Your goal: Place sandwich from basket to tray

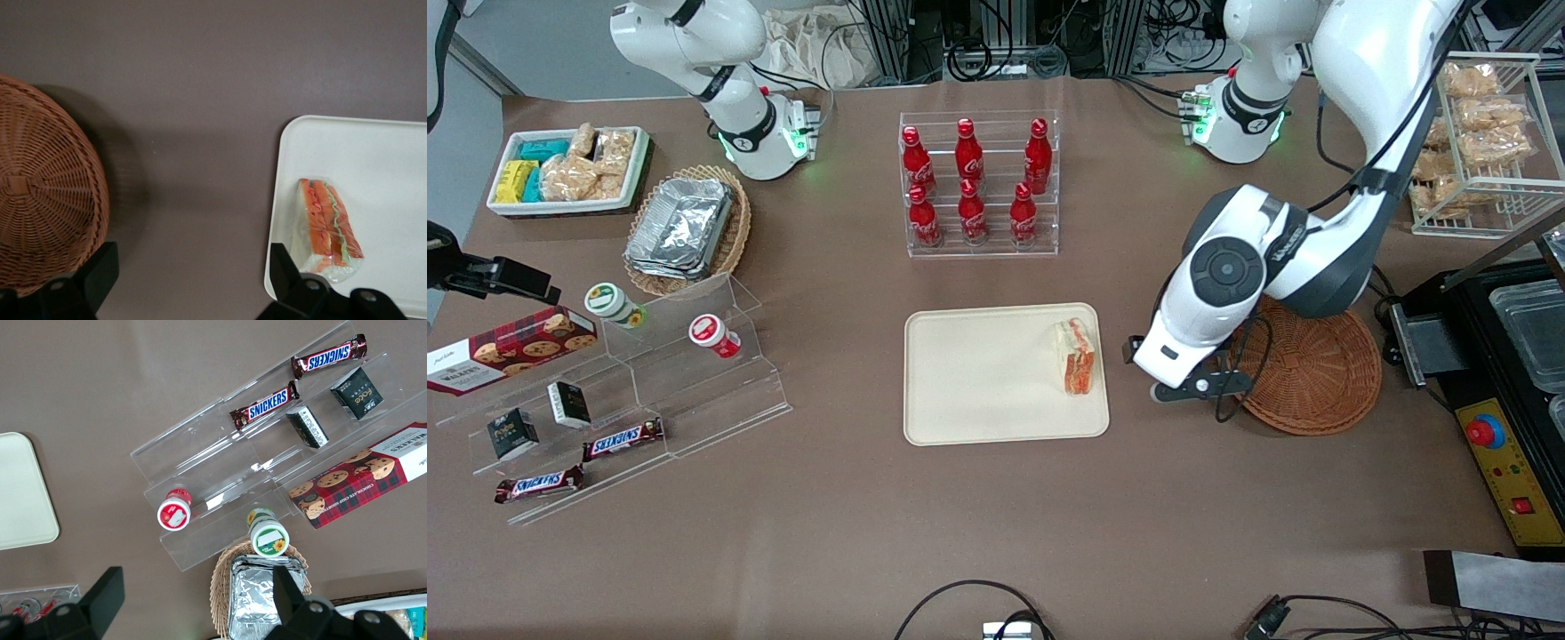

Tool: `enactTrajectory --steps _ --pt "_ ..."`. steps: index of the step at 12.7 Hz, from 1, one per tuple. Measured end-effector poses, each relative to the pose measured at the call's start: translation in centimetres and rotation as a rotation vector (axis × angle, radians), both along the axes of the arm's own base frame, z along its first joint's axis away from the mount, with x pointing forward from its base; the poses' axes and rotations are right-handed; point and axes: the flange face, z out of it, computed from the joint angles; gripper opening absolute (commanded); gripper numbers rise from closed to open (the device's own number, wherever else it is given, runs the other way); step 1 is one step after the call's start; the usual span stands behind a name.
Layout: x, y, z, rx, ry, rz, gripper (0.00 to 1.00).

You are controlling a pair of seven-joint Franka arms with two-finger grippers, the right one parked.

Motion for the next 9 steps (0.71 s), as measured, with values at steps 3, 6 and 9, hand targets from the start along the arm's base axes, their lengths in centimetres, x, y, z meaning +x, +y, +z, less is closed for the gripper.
enactTrajectory --steps 3,6,9 --pt "0.5 3.4 3.0 0.017 -0.053 0.054 1.00" --pt "0.3 7.5 5.4 0.013 -0.065 0.079 1.00" --pt "-1.4 9.7 6.2 0.001 -0.032 0.025 1.00"
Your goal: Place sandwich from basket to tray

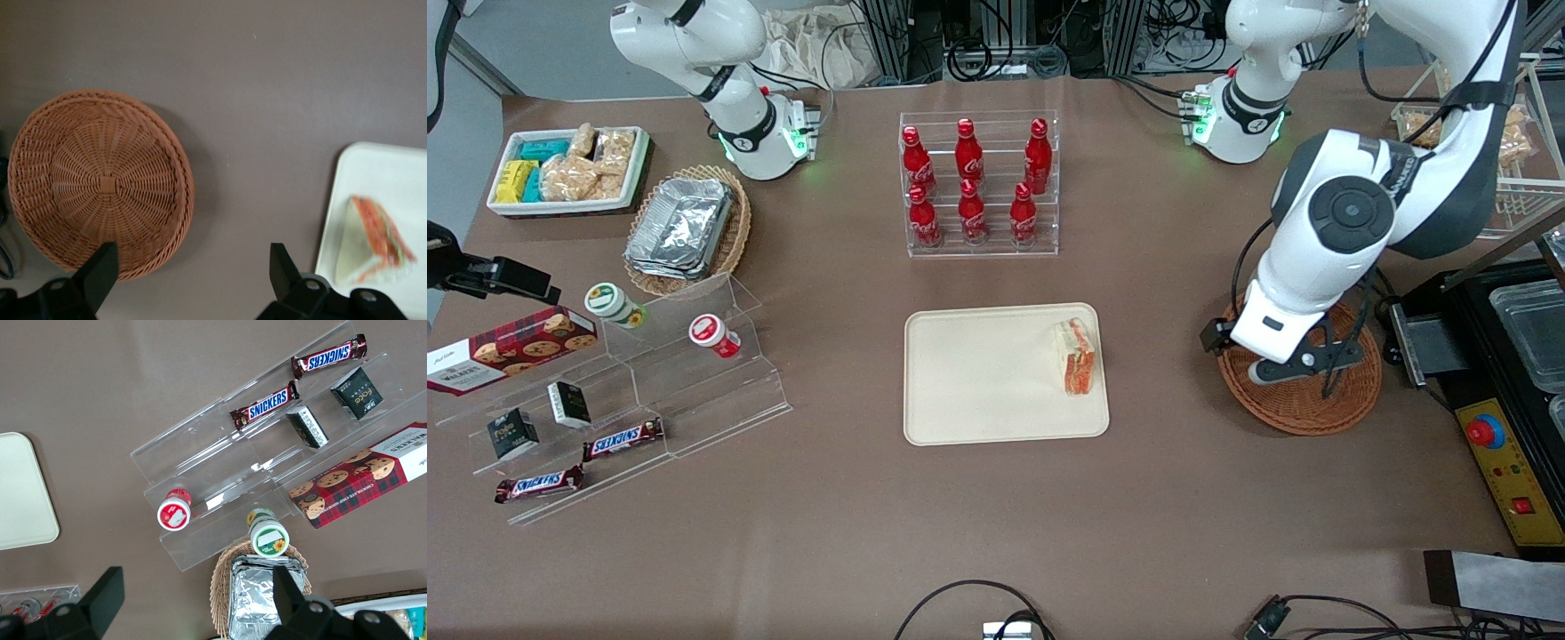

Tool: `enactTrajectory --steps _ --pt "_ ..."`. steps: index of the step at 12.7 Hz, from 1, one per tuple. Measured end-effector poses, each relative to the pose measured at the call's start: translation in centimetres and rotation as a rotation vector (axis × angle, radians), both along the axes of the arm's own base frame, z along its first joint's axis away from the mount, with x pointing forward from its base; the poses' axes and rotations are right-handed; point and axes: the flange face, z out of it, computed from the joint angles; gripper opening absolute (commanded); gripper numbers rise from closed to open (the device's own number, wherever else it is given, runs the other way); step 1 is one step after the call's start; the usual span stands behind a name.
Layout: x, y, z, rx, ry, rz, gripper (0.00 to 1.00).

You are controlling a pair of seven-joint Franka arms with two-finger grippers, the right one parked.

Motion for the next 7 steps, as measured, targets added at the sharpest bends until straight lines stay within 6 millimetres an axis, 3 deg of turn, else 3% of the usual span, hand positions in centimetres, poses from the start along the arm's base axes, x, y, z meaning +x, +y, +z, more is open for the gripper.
enactTrajectory --steps 4,6,7 --pt "-2.0 9.2 4.7 -0.045 0.070 -0.134 1.00" --pt "-2.6 11.6 6.3 -0.048 0.073 -0.163 1.00" --pt "-2.7 11.9 6.9 -0.050 0.089 -0.187 1.00"
